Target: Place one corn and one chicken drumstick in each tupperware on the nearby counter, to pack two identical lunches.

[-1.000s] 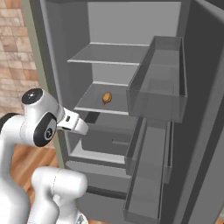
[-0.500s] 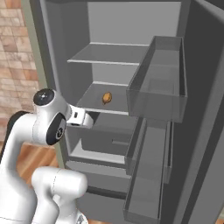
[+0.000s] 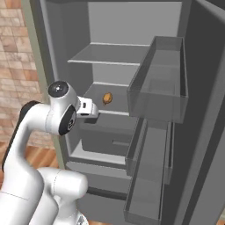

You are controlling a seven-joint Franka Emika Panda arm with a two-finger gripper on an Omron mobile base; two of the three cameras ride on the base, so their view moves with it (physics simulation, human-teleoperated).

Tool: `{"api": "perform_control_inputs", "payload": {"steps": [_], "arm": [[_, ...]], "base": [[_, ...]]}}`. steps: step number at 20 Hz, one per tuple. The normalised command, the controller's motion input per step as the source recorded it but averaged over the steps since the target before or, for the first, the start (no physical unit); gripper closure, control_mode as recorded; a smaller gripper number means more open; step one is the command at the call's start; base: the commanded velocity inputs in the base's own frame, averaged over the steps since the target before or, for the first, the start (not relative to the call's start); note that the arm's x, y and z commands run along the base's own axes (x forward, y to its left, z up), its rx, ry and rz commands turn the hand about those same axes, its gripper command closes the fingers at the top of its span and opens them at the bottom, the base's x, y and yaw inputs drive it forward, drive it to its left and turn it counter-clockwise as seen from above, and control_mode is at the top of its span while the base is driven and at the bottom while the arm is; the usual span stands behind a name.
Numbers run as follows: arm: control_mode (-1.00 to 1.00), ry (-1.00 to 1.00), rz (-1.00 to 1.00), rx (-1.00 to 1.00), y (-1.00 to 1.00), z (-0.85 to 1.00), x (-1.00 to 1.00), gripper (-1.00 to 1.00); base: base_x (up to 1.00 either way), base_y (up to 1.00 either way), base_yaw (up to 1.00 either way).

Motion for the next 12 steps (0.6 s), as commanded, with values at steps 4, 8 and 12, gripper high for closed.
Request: {"api": "perform_control_inputs", "payload": {"steps": [4,8,12], "arm": [[-1.00,-0.03,0.05,0.00,0.00,0.00,0.52,-1.00],[-1.00,0.00,0.01,0.00,0.00,-0.06,0.59,-1.00],[-1.00,0.00,0.00,0.00,-0.03,-0.06,0.58,-1.00]], "base": [[0.00,0.00,0.00],[0.00,0.00,0.00],[0.00,0.00,0.00]]}}
